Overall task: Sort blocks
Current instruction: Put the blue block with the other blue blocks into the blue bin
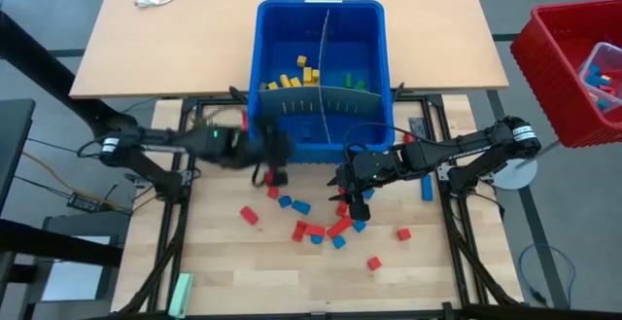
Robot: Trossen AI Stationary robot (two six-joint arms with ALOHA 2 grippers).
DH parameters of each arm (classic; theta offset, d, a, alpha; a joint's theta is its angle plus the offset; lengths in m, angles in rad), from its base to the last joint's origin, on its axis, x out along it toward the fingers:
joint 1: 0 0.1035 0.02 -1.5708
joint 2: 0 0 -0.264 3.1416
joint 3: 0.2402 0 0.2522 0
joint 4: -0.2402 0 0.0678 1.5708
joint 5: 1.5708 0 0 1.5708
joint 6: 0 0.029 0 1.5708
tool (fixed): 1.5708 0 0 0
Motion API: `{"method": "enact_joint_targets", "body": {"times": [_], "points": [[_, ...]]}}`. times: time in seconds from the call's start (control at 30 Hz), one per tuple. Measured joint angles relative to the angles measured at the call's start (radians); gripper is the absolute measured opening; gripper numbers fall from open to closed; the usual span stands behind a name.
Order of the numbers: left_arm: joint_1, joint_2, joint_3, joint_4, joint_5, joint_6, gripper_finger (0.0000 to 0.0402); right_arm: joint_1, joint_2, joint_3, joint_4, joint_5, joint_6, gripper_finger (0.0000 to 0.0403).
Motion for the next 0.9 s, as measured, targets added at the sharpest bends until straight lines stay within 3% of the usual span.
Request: {"method": "enact_joint_targets", "body": {"times": [0.3, 0.4, 0.63, 0.8, 0.9], "points": [[0.301, 0.015, -0.022, 0.172, 0.066, 0.053, 0.0141, -0.002, 0.0, 0.0, 0.008, 0.003, 0.007, 0.0168], [0.357, 0.029, -0.027, 0.186, 0.066, 0.045, 0.0175, -0.002, 0.0, 0.0, 0.008, 0.003, 0.008, 0.0169], [0.396, 0.049, -0.03, 0.203, 0.067, 0.018, 0.0251, -0.002, 0.0, 0.0, 0.01, 0.007, 0.013, 0.0167], [0.363, 0.027, -0.03, 0.187, 0.09, -0.006, 0.0263, -0.002, 0.0, 0.0, 0.01, 0.007, 0.014, 0.0168], [0.317, -0.005, -0.03, 0.168, 0.162, -0.035, 0.0262, -0.002, 0.0, 0.0, 0.009, 0.008, 0.014, 0.0166]]}}
